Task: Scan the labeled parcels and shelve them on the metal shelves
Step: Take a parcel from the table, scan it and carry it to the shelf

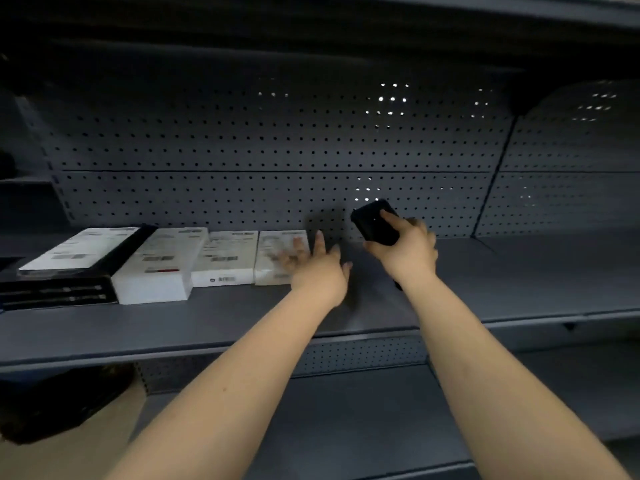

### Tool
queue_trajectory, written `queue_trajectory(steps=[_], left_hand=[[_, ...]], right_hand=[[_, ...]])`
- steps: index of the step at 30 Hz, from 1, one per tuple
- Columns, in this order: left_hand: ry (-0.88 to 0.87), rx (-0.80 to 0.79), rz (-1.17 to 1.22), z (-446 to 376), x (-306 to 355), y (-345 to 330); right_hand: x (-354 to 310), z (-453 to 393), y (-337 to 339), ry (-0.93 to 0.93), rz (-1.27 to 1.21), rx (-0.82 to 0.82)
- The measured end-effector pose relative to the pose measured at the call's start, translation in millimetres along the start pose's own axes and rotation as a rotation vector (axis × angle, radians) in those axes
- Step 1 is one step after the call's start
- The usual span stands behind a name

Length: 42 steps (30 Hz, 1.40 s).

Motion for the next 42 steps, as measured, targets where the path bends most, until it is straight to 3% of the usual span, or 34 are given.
queue_trajectory(steps=[10, 15, 22, 32, 35, 39, 42], left_hand=[[-0.543, 0.128, 0.099, 57, 282, -16], [-0.738, 0.185, 0.172, 120, 448, -36], [-0.99, 0.069, 0.203, 231, 669, -102], [-1.054, -0.256, 0.111, 293, 845, -261], [-1.022, -0.316, 0.082, 276, 894, -303], [-1.043, -0.416, -0.014, 248, 978, -354], [-1.066, -0.444, -0.047, 221, 1049, -377]], right_hand=[[182, 38, 208, -0.253, 0.225, 0.289], [292, 93, 331, -0.407, 0.555, 0.336], [465, 201, 484, -0.705, 0.67, 0.368], [689, 304, 515, -1.03, 0.468, 0.384], [748, 303, 516, -1.085, 0.408, 0.384], [826, 281, 535, -1.062, 0.302, 0.54], [886, 252, 558, -1.107, 0.35, 0.512]])
Point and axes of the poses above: each hand's wrist, its own z-axis away from the middle knuckle, its own y-axis out of the back of the hand, x = y × z, the point moved 7 cm from there along -z, towards the middle knuckle, and after that the axes turned 5 degrees about y, right-handed, at the moved point
